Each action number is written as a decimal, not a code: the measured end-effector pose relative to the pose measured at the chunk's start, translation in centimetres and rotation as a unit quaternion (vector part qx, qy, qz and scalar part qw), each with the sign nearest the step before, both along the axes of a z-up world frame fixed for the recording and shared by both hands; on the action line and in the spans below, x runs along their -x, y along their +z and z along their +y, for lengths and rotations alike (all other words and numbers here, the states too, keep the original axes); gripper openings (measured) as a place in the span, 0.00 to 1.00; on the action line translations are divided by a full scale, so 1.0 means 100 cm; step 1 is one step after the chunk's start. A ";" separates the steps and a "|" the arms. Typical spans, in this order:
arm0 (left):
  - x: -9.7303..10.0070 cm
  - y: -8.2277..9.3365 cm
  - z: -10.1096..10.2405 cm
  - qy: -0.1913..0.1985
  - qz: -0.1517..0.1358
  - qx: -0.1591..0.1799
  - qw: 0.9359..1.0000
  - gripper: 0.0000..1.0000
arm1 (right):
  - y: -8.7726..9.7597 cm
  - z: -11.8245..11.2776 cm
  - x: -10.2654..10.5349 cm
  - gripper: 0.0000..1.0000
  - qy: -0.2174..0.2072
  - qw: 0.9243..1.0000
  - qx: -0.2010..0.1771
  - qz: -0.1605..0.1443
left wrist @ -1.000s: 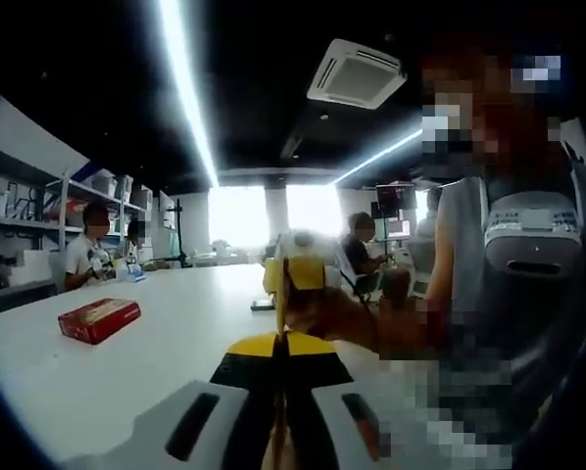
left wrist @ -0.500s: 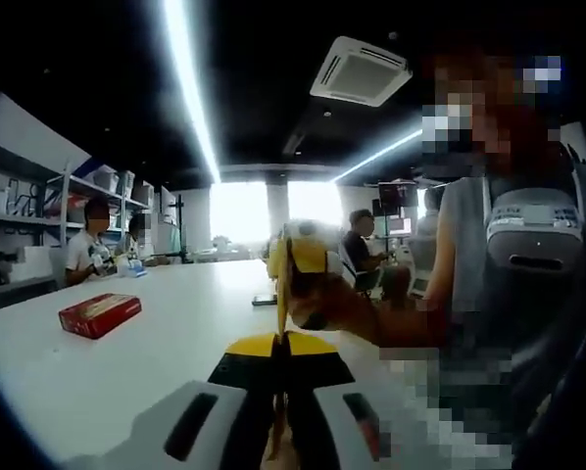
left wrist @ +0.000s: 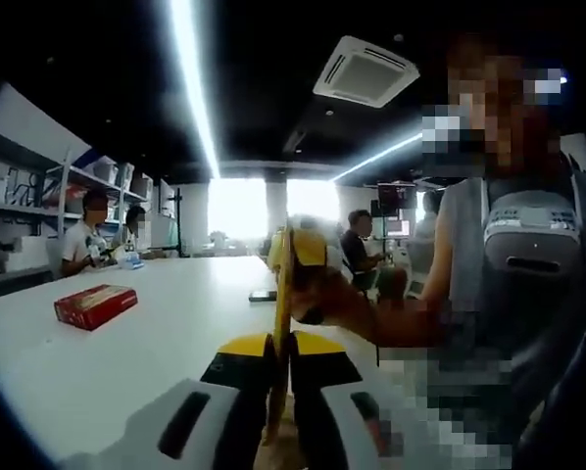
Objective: Tear open the coffee pouch, take out the coffee, and pour the coffee from the pouch into the cup
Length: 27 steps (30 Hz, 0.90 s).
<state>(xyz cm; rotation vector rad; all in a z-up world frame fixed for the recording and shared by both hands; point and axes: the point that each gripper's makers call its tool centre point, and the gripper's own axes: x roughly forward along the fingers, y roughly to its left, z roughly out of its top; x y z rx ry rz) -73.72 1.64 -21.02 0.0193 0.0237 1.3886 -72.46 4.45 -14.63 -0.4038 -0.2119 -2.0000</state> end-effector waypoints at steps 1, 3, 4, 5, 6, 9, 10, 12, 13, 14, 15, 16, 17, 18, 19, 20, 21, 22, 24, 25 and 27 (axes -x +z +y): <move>0.001 -0.001 0.000 0.000 -0.004 0.001 1.000 0.10 | 0.000 0.001 0.000 0.02 0.000 1.000 0.002 -0.001; 0.002 -0.003 0.000 0.002 -0.001 0.005 1.000 0.09 | 0.000 0.003 0.001 0.02 0.000 1.000 0.002 -0.003; 0.002 -0.004 0.000 0.003 0.000 0.007 1.000 0.07 | 0.000 0.003 0.001 0.02 0.000 1.000 0.000 -0.002; 0.001 -0.005 0.000 0.001 0.002 0.012 1.000 0.04 | -0.002 0.004 0.002 0.02 -0.003 1.000 -0.007 -0.003; 0.000 -0.007 0.000 0.001 0.004 0.020 1.000 0.03 | -0.002 0.004 0.002 0.02 -0.003 1.000 -0.008 -0.003; 0.003 -0.007 -0.003 0.010 0.027 0.028 0.999 0.02 | -0.004 0.004 0.003 0.02 -0.002 1.000 -0.009 -0.005; 0.002 -0.008 -0.003 0.006 0.018 0.029 0.999 0.02 | -0.005 0.003 0.002 0.02 -0.002 1.000 -0.010 -0.006; 0.001 -0.009 -0.004 0.004 0.000 0.032 0.999 0.02 | -0.006 0.002 0.002 0.02 -0.001 1.000 -0.010 -0.006; 0.002 -0.009 -0.004 0.007 -0.005 0.030 1.000 0.03 | -0.006 0.002 0.002 0.02 -0.001 1.000 -0.009 -0.006; 0.003 -0.008 -0.003 0.004 -0.004 0.024 1.000 0.04 | -0.005 0.002 0.002 0.02 0.000 1.000 -0.008 -0.006; 0.003 -0.009 -0.002 0.007 0.005 0.020 1.000 0.04 | -0.005 0.002 0.002 0.02 -0.001 1.000 -0.009 -0.006; 0.005 -0.008 -0.002 0.011 0.012 0.015 1.000 0.06 | -0.005 0.003 0.002 0.02 -0.004 1.000 -0.011 -0.005; 0.004 -0.009 -0.001 0.010 0.010 0.016 1.000 0.08 | -0.004 0.004 0.003 0.02 -0.005 1.000 -0.011 -0.005; 0.004 -0.010 -0.001 0.009 0.006 0.020 1.000 0.10 | -0.003 0.005 0.002 0.02 -0.004 1.000 -0.010 -0.004; 0.005 -0.011 -0.001 0.012 0.006 0.022 1.000 0.11 | -0.002 0.006 0.002 0.02 -0.005 1.000 -0.008 -0.003; 0.006 -0.012 -0.001 0.013 0.007 0.023 1.000 0.11 | -0.001 0.007 0.001 0.02 -0.006 1.000 -0.007 -0.002; 0.006 -0.013 -0.001 0.012 0.007 0.024 1.000 0.11 | 0.000 0.007 0.001 0.02 -0.007 1.000 -0.008 -0.001; 0.006 -0.014 -0.001 0.012 0.007 0.024 1.000 0.10 | 0.000 0.008 0.002 0.02 -0.007 1.000 -0.008 -0.001; 0.006 -0.014 0.000 0.013 0.011 0.024 1.000 0.04 | 0.000 0.008 0.001 0.02 -0.008 1.000 -0.010 0.000; 0.004 -0.015 0.000 0.013 0.020 0.026 0.999 0.03 | -0.001 0.008 0.001 0.02 -0.009 1.000 -0.012 0.001; 0.004 -0.015 -0.002 0.009 0.009 0.035 0.999 0.02 | -0.001 0.007 0.001 0.02 -0.008 1.000 -0.011 0.000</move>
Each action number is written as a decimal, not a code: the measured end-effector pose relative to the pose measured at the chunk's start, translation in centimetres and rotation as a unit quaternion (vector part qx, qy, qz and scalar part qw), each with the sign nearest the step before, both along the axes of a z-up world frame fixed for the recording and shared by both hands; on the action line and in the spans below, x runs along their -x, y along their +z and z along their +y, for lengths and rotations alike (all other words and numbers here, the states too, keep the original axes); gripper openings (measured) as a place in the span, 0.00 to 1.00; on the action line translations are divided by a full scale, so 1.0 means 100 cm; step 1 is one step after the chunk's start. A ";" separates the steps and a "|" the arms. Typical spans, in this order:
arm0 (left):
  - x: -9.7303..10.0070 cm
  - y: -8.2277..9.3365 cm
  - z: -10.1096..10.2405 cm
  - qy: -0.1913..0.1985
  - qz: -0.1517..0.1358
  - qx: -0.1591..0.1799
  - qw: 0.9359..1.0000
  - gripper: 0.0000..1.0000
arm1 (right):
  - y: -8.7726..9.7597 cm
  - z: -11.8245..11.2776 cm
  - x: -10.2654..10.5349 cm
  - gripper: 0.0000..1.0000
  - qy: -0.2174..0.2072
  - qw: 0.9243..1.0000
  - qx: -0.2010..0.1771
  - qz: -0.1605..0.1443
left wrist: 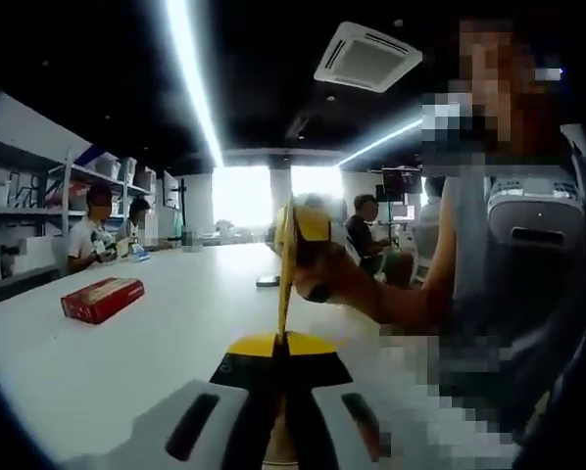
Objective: Tear open the coffee pouch, take out the coffee, and pour the coffee from the pouch into the cup
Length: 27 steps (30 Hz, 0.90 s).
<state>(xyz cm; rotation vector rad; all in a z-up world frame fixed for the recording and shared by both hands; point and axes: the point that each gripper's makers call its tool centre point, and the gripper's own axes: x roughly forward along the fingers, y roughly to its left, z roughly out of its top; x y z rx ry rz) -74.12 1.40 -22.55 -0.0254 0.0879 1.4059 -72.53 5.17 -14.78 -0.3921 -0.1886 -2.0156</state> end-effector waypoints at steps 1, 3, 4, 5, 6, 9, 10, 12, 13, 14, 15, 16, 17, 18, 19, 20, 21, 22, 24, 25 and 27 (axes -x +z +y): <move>0.001 0.000 -0.001 0.003 0.003 0.001 1.000 0.02 | 0.000 -0.001 0.000 0.02 0.001 1.000 0.000 -0.001; 0.002 -0.001 -0.002 0.004 0.007 0.004 1.000 0.02 | -0.001 -0.004 -0.001 0.02 0.002 1.000 -0.001 -0.001; 0.002 -0.001 -0.003 0.004 0.006 0.003 1.000 0.02 | -0.001 -0.004 -0.002 0.02 0.003 1.000 -0.001 -0.001; 0.001 -0.001 -0.003 0.003 0.004 0.004 1.000 0.02 | -0.001 -0.004 -0.002 0.02 0.003 1.000 0.000 -0.001; 0.001 -0.001 -0.003 0.002 0.003 0.004 1.000 0.02 | 0.000 -0.004 -0.002 0.02 0.003 1.000 -0.001 0.000; 0.004 0.003 -0.003 0.004 0.000 -0.009 1.000 0.04 | 0.003 -0.004 -0.003 0.02 0.004 1.000 0.000 0.002; 0.006 0.004 -0.003 0.009 0.005 -0.013 1.000 0.05 | 0.004 -0.004 -0.003 0.02 0.003 1.000 -0.002 0.003; 0.006 0.005 -0.002 0.007 0.003 -0.018 1.000 0.10 | 0.006 -0.004 -0.003 0.02 0.002 1.000 -0.002 0.005; 0.005 0.004 -0.001 0.009 -0.002 -0.016 1.000 0.11 | 0.007 -0.004 -0.004 0.02 0.000 1.000 -0.003 0.006; 0.004 0.005 -0.001 0.007 -0.002 -0.018 1.000 0.12 | 0.007 -0.003 -0.004 0.02 -0.001 1.000 -0.003 0.007; 0.005 0.004 -0.001 0.008 -0.001 -0.017 1.000 0.12 | 0.009 -0.003 -0.005 0.02 0.000 1.000 -0.001 0.008; 0.015 0.005 -0.002 0.011 0.000 -0.016 1.000 0.12 | 0.009 -0.003 -0.006 0.02 -0.001 1.000 -0.001 0.009; 0.020 0.005 -0.003 0.010 -0.001 -0.017 1.000 0.12 | 0.009 -0.002 -0.006 0.02 -0.001 1.000 -0.003 0.010; 0.023 0.006 -0.003 0.009 -0.002 -0.017 1.000 0.11 | 0.010 -0.002 -0.006 0.02 -0.001 1.000 -0.003 0.010; 0.026 0.006 -0.004 0.011 0.000 -0.018 1.000 0.08 | 0.009 -0.002 -0.006 0.02 -0.001 1.000 -0.003 0.010; 0.027 0.006 -0.004 0.008 0.002 -0.017 1.000 0.05 | 0.009 -0.003 -0.006 0.02 -0.001 1.000 -0.004 0.010; 0.026 0.005 -0.004 0.003 -0.005 -0.010 1.000 0.04 | 0.009 -0.004 -0.006 0.02 -0.001 1.000 -0.006 0.010; 0.026 0.006 -0.004 0.006 -0.004 -0.011 1.000 0.04 | 0.009 -0.005 -0.006 0.02 0.000 1.000 -0.005 0.009; 0.021 0.004 -0.004 0.007 -0.002 -0.005 1.000 0.03 | 0.008 -0.005 -0.004 0.02 0.000 1.000 -0.007 0.008; 0.020 0.004 -0.004 0.005 -0.002 -0.004 1.000 0.02 | 0.008 -0.005 -0.004 0.02 0.001 1.000 -0.006 0.007; 0.016 0.003 -0.004 0.006 0.002 -0.004 1.000 0.02 | 0.008 -0.006 -0.004 0.02 0.001 1.000 -0.007 0.006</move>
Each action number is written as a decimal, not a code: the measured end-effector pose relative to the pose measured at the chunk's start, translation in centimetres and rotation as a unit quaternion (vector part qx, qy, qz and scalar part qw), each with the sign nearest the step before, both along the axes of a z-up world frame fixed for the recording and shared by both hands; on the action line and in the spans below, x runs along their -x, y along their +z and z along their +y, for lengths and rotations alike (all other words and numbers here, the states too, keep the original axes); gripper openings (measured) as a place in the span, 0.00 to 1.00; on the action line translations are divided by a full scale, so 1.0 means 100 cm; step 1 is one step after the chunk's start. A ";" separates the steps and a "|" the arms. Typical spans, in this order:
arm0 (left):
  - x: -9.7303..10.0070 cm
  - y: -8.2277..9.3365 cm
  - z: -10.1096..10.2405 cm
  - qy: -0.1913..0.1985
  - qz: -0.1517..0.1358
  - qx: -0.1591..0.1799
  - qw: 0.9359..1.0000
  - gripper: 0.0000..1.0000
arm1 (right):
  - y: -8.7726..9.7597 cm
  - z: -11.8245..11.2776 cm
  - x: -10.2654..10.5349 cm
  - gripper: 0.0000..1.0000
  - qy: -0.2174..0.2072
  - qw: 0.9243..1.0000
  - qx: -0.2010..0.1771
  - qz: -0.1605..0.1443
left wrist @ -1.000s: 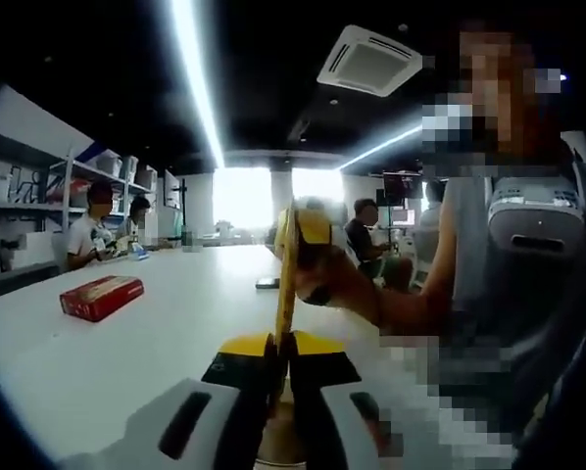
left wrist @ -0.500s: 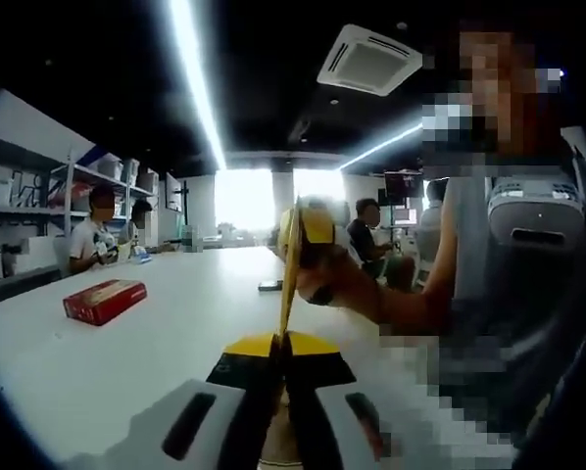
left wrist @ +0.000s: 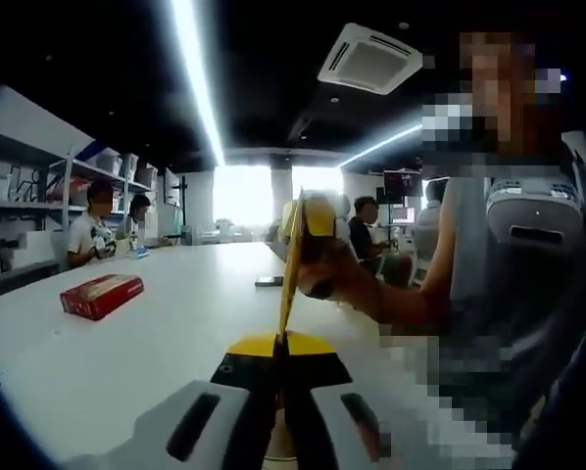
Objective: Tear open the coffee pouch, take out the coffee, and pour the coffee from the pouch into the cup
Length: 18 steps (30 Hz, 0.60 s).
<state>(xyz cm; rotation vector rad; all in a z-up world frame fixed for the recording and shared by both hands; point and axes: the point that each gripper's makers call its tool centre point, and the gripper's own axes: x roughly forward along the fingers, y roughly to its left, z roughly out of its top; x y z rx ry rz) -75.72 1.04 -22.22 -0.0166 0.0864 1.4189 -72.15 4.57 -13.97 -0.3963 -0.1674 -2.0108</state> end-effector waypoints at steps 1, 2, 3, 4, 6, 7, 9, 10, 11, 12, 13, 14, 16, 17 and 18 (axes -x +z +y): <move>-0.003 0.000 0.000 -0.002 -0.002 -0.001 1.000 0.03 | 0.000 0.000 0.000 0.02 0.000 1.000 0.000 0.000; -0.004 0.000 0.001 -0.002 -0.005 -0.002 1.000 0.03 | 0.001 0.000 0.000 0.02 0.001 1.000 0.000 0.000; -0.005 0.001 0.001 0.000 -0.007 -0.003 1.000 0.03 | 0.001 0.000 0.000 0.02 0.001 1.000 0.000 0.001; -0.005 0.001 0.002 0.002 -0.007 -0.006 1.000 0.04 | 0.002 0.000 0.001 0.02 0.001 1.000 -0.001 0.001; -0.004 0.001 0.003 0.002 -0.007 -0.012 1.000 0.06 | 0.003 0.000 0.001 0.02 0.000 1.000 -0.002 0.002; -0.004 0.001 0.003 0.001 -0.008 -0.012 1.000 0.08 | 0.003 0.001 0.001 0.02 0.000 1.000 -0.002 0.002; -0.001 0.001 0.003 0.005 -0.006 -0.012 1.000 0.11 | 0.004 0.003 0.001 0.02 -0.002 1.000 -0.002 0.002; -0.001 0.002 0.003 0.004 -0.007 -0.013 1.000 0.11 | 0.005 0.003 0.001 0.02 -0.002 1.000 -0.001 0.003; -0.002 0.002 0.003 0.004 -0.008 -0.013 1.000 0.11 | 0.006 0.004 0.001 0.02 -0.003 1.000 -0.002 0.003; -0.002 0.001 0.003 0.005 -0.007 -0.013 1.000 0.10 | 0.006 0.005 0.000 0.02 -0.004 1.000 -0.002 0.003; -0.003 0.001 0.003 0.004 -0.006 -0.012 1.000 0.07 | 0.006 0.004 0.000 0.02 -0.004 1.000 -0.004 0.003; -0.005 0.000 0.002 0.000 -0.005 -0.011 1.000 0.05 | 0.006 0.003 0.000 0.02 -0.003 1.000 -0.005 0.004; -0.007 -0.001 0.001 -0.001 -0.008 -0.001 1.000 0.04 | 0.006 0.002 -0.001 0.02 -0.002 1.000 -0.006 0.003; -0.010 -0.002 0.000 -0.006 -0.017 0.006 1.000 0.03 | 0.006 0.001 -0.001 0.02 -0.001 1.000 -0.007 0.003; -0.007 0.000 0.001 0.002 -0.007 -0.001 1.000 0.03 | 0.006 0.001 -0.001 0.02 -0.001 1.000 -0.006 0.003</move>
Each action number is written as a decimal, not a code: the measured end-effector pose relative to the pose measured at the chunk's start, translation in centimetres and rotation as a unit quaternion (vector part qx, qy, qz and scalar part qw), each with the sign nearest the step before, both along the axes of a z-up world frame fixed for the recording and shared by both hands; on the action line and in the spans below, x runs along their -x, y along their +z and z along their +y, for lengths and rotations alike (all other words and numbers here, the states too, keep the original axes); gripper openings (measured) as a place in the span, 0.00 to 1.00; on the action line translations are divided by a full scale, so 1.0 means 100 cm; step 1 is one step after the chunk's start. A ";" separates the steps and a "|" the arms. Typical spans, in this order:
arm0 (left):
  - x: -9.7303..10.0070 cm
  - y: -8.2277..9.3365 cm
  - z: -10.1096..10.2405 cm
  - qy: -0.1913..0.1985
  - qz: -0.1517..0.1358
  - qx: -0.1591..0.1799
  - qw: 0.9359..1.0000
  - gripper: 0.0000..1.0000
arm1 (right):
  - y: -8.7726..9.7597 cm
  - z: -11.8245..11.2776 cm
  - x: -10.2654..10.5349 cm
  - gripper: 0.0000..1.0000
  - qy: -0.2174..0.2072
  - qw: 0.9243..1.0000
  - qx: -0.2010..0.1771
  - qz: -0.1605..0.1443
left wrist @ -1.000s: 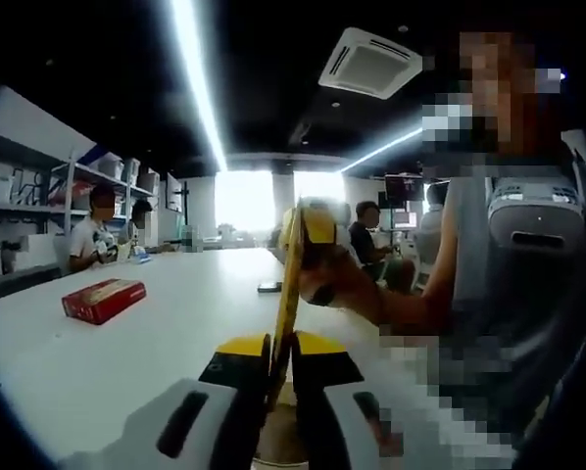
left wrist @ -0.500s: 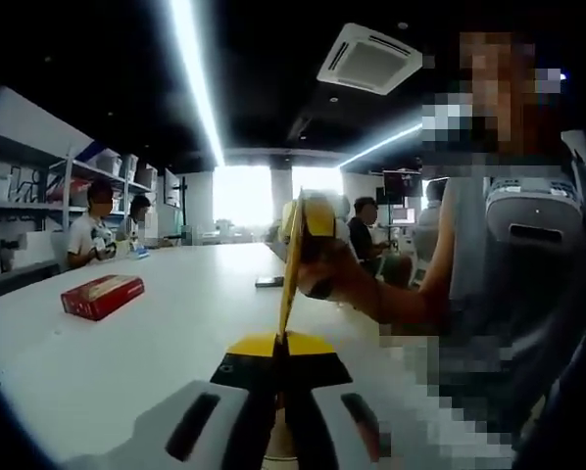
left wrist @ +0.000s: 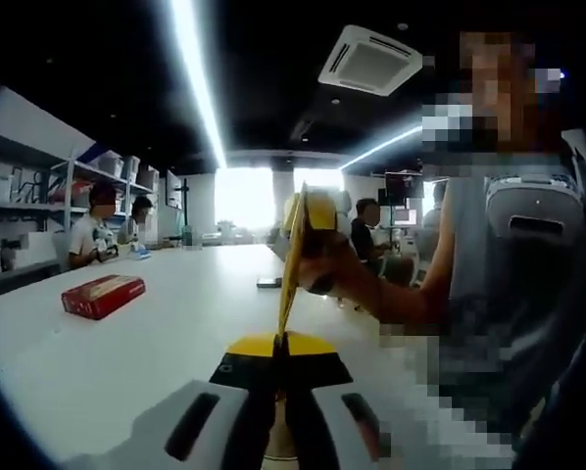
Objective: Tear open the coffee pouch, take out the coffee, and pour the coffee from the pouch into the cup
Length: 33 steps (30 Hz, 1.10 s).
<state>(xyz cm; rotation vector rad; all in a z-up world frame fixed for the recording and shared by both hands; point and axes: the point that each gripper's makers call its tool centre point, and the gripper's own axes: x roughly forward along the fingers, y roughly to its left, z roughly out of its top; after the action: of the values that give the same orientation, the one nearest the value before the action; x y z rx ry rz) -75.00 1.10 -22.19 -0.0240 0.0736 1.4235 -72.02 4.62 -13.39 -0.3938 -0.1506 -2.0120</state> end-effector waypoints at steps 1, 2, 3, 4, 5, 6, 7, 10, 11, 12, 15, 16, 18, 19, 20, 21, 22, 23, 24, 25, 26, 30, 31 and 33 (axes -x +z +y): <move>0.000 0.000 -0.001 0.003 0.005 0.000 1.000 0.03 | 0.000 -0.001 0.000 0.02 0.001 1.000 0.002 -0.001; 0.000 -0.001 -0.001 0.003 0.004 0.004 1.000 0.03 | -0.001 -0.002 -0.001 0.02 0.001 1.000 0.001 -0.002; 0.001 0.000 -0.002 0.005 0.006 0.003 1.000 0.03 | 0.000 -0.002 -0.001 0.02 0.002 1.000 0.002 -0.001; 0.000 0.000 -0.002 0.003 0.004 0.002 1.000 0.03 | 0.000 -0.002 -0.001 0.02 0.003 1.000 0.003 -0.002; 0.001 0.000 -0.003 0.003 0.005 0.003 1.000 0.03 | 0.000 -0.002 -0.001 0.02 0.001 1.000 0.001 -0.001; 0.002 0.000 -0.003 0.005 0.005 0.002 1.000 0.03 | 0.000 -0.002 -0.001 0.02 0.001 1.000 0.001 -0.001; 0.003 0.000 -0.003 0.004 0.004 0.000 1.000 0.03 | 0.000 -0.002 -0.001 0.02 0.001 1.000 0.002 -0.001; 0.003 0.001 -0.002 -0.001 -0.004 -0.002 1.000 0.04 | 0.001 0.000 -0.002 0.02 -0.003 1.000 0.002 0.000; 0.004 0.001 -0.001 0.000 -0.004 -0.004 1.000 0.05 | 0.001 0.001 -0.002 0.02 -0.004 1.000 0.003 0.001; 0.004 0.001 -0.001 0.000 -0.004 -0.005 1.000 0.06 | 0.001 0.002 -0.002 0.02 -0.004 1.000 0.005 0.000; 0.003 0.002 0.000 0.000 -0.007 -0.009 1.000 0.10 | 0.000 0.003 -0.002 0.02 -0.007 1.000 0.007 0.001; 0.004 0.002 0.000 -0.001 -0.008 -0.009 1.000 0.12 | 0.000 0.003 -0.002 0.02 -0.008 1.000 0.007 0.001; 0.006 0.001 0.000 0.000 -0.006 -0.008 1.000 0.12 | -0.002 0.004 -0.002 0.02 -0.009 1.000 0.008 0.002; 0.005 0.000 0.000 -0.002 -0.005 -0.007 1.000 0.12 | -0.003 0.004 -0.002 0.02 -0.011 1.000 0.010 0.001; 0.005 -0.001 0.000 -0.001 -0.005 -0.007 1.000 0.12 | -0.003 0.004 -0.001 0.02 -0.012 1.000 0.011 0.000; 0.005 -0.001 0.000 -0.001 -0.005 -0.008 1.000 0.12 | -0.004 0.005 -0.001 0.02 -0.012 1.000 0.012 -0.001; 0.004 -0.002 0.000 -0.001 -0.007 -0.009 1.000 0.12 | -0.004 0.005 -0.001 0.02 -0.013 1.000 0.014 -0.002; 0.003 -0.002 0.000 -0.001 -0.007 -0.008 1.000 0.12 | -0.004 0.004 -0.001 0.02 -0.012 1.000 0.015 -0.002; 0.003 -0.002 0.001 0.000 -0.004 -0.008 1.000 0.12 | -0.006 0.003 -0.002 0.02 -0.012 1.000 0.013 -0.001; 0.000 -0.002 0.001 -0.002 -0.004 -0.008 1.000 0.12 | -0.007 0.003 -0.002 0.02 -0.012 1.000 0.013 0.001; -0.001 -0.002 0.001 -0.003 -0.004 -0.009 1.000 0.12 | -0.008 0.004 -0.001 0.02 -0.011 1.000 0.018 -0.001; -0.006 -0.002 0.003 -0.009 -0.002 -0.010 1.000 0.12 | -0.014 0.003 0.002 0.02 -0.010 1.000 0.024 -0.008; -0.009 -0.002 0.003 -0.014 0.001 -0.012 1.000 0.12 | -0.016 0.002 0.003 0.02 -0.011 1.000 0.025 -0.009; -0.010 -0.001 0.004 -0.016 0.001 -0.013 1.000 0.12 | -0.019 0.001 0.004 0.02 -0.009 1.000 0.027 -0.013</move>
<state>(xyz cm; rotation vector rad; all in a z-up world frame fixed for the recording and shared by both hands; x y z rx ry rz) -73.95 1.47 -22.29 0.0000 0.0572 1.3930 -72.38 4.72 -15.27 -0.4052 -0.2184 -2.0341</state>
